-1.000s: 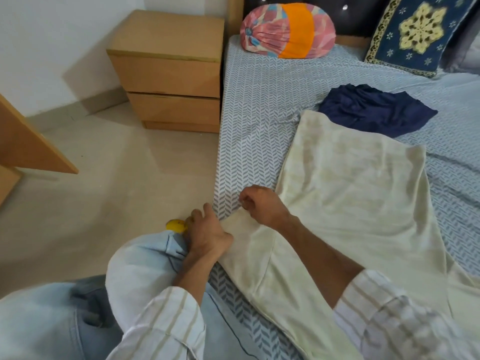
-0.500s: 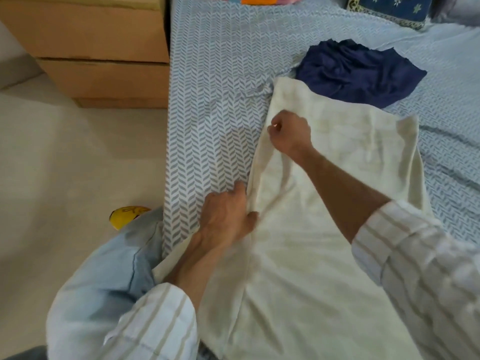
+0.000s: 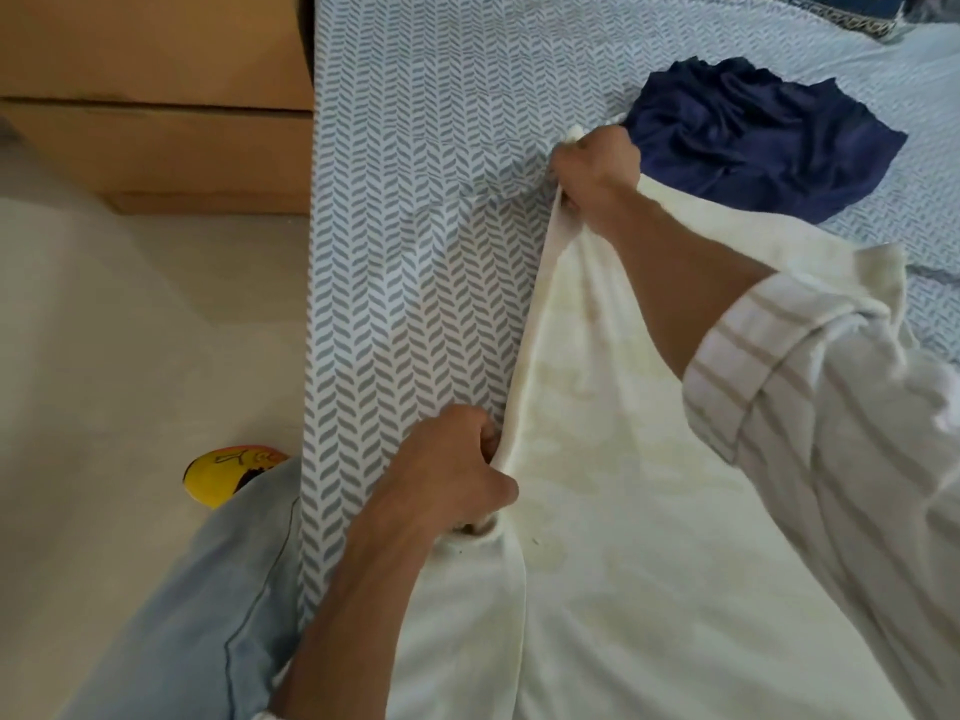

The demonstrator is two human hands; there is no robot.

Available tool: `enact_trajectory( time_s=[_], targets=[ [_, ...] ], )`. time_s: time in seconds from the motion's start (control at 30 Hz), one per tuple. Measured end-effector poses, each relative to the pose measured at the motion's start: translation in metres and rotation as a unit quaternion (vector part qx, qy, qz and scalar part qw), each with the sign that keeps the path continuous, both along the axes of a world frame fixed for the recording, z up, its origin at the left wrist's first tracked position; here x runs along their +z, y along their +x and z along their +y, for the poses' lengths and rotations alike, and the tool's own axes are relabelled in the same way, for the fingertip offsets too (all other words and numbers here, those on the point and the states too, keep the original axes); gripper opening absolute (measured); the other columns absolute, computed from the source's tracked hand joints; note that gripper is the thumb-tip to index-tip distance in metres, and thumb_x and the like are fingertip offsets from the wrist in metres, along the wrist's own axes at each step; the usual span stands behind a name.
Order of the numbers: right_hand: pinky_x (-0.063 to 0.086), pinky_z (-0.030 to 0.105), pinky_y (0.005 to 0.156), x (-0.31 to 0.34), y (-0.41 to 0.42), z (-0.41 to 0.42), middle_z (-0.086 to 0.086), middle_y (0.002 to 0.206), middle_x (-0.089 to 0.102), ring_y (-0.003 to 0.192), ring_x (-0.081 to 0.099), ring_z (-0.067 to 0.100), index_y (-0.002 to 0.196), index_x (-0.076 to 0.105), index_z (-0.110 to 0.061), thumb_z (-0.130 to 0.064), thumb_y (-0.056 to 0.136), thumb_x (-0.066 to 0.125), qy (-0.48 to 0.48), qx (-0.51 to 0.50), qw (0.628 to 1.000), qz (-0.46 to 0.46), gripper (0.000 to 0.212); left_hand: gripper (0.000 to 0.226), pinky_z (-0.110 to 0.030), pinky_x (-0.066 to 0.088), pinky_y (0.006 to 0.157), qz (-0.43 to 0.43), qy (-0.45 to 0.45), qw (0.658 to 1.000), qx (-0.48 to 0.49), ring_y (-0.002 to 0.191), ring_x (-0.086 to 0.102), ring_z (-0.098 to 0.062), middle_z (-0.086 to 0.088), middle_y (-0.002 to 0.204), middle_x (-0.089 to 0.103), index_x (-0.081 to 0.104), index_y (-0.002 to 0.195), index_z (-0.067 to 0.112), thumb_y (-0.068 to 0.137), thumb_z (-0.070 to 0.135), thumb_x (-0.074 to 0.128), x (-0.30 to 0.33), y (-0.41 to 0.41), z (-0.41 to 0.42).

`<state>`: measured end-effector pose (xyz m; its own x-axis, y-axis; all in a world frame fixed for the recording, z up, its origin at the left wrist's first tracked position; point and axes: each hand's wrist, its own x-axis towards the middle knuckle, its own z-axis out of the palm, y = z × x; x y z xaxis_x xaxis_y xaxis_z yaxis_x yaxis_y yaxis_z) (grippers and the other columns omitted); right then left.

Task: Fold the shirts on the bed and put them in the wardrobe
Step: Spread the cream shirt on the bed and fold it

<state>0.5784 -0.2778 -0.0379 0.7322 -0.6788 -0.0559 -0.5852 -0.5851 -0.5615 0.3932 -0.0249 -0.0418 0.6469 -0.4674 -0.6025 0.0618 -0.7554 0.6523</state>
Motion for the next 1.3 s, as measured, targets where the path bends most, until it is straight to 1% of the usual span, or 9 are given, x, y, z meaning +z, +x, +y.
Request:
enact_trajectory(
  time_s=[0.13,0.27,0.4,0.57,0.83,1.0,1.13,1.2,1.3],
  targets=[
    [0.048,0.034,0.08,-0.01,-0.001,-0.001,0.01,0.109,0.064,0.105,0.061,0.029,0.115,0.058,-0.005,-0.033,0.09,0.062,-0.071,0.032,0.994,0.071,0.038,0.019,-0.017,0.039,0.042,0.007,0.002,1.0,0.013,0.045,0.053,-0.006,0.007,0.057,0.061,0.066,0.072,0.012,0.078,0.026,0.078,-0.003,0.002,-0.001],
    [0.043,0.031,0.071,-0.008,0.011,-0.003,0.013,0.111,0.065,0.105,0.063,0.031,0.112,0.059,-0.006,-0.021,0.089,0.057,-0.075,0.026,0.996,0.045,0.027,0.036,-0.015,0.033,0.038,0.0,0.02,0.999,0.035,0.031,0.04,-0.003,0.013,0.034,0.04,0.047,0.054,0.019,0.082,0.025,0.069,0.0,0.001,-0.001],
    [0.041,0.031,0.067,-0.015,0.02,-0.004,0.008,0.094,0.058,0.096,0.063,0.027,0.093,0.052,-0.011,-0.021,0.09,0.052,-0.04,0.022,0.999,0.011,0.01,0.028,-0.023,0.051,0.05,0.017,0.016,0.999,0.038,0.043,0.061,-0.012,0.005,0.043,0.057,0.054,0.06,0.018,0.084,0.025,0.066,0.004,0.002,-0.002],
    [0.048,0.033,0.086,-0.018,0.024,-0.001,0.012,0.125,0.06,0.117,0.058,0.029,0.117,0.055,-0.009,-0.014,0.088,0.057,-0.064,0.036,0.997,0.03,0.029,0.012,-0.024,0.054,0.047,-0.014,0.027,0.999,0.04,0.043,0.065,-0.011,0.003,0.049,0.064,0.059,0.08,0.019,0.089,0.025,0.063,0.003,0.0,-0.004],
    [0.043,0.032,0.092,-0.021,0.004,0.005,0.013,0.132,0.057,0.122,0.053,0.03,0.138,0.042,-0.008,-0.016,0.096,0.046,0.002,0.047,0.998,-0.048,0.043,0.049,-0.037,0.054,0.08,-0.126,0.104,0.983,0.079,0.088,0.062,-0.019,0.005,0.091,0.06,0.045,0.104,0.024,0.079,0.057,0.071,-0.001,-0.003,-0.001],
    [0.043,0.022,0.089,-0.012,-0.082,-0.026,0.007,0.122,0.064,0.108,0.061,0.023,0.133,0.05,-0.008,-0.018,0.096,0.054,0.0,0.092,0.987,-0.131,0.039,0.048,-0.033,0.044,0.07,-0.183,0.139,0.97,0.084,0.093,0.064,-0.028,0.005,0.084,0.056,0.039,0.097,0.029,0.079,0.064,0.067,0.001,-0.014,-0.002],
    [0.053,0.034,0.087,-0.004,-0.202,-0.103,0.002,0.114,0.067,0.095,0.065,0.019,0.117,0.062,-0.012,-0.017,0.091,0.059,-0.09,0.002,0.979,-0.184,0.027,0.04,-0.036,0.052,0.07,-0.296,0.189,0.935,0.042,0.087,0.067,-0.032,-0.005,0.085,0.069,0.039,0.097,0.028,0.085,0.059,0.06,0.011,-0.034,-0.016],
    [0.051,0.036,0.088,-0.001,-0.251,-0.145,0.004,0.112,0.068,0.095,0.065,0.022,0.115,0.062,-0.015,-0.019,0.09,0.059,-0.119,-0.073,0.979,-0.151,0.026,0.033,-0.036,0.05,0.067,-0.371,0.199,0.907,0.008,0.089,0.068,-0.031,-0.006,0.091,0.07,0.047,0.102,0.022,0.086,0.044,0.066,0.015,-0.039,-0.028],
    [0.047,0.038,0.091,0.002,-0.316,-0.208,0.015,0.109,0.069,0.104,0.063,0.035,0.11,0.064,-0.016,-0.018,0.088,0.057,-0.091,-0.171,0.98,-0.047,0.023,0.028,-0.033,0.05,0.059,-0.409,0.157,0.896,-0.066,0.074,0.066,-0.031,-0.008,0.079,0.068,0.06,0.092,0.014,0.072,0.022,0.079,0.017,-0.045,-0.07]
  ],
)
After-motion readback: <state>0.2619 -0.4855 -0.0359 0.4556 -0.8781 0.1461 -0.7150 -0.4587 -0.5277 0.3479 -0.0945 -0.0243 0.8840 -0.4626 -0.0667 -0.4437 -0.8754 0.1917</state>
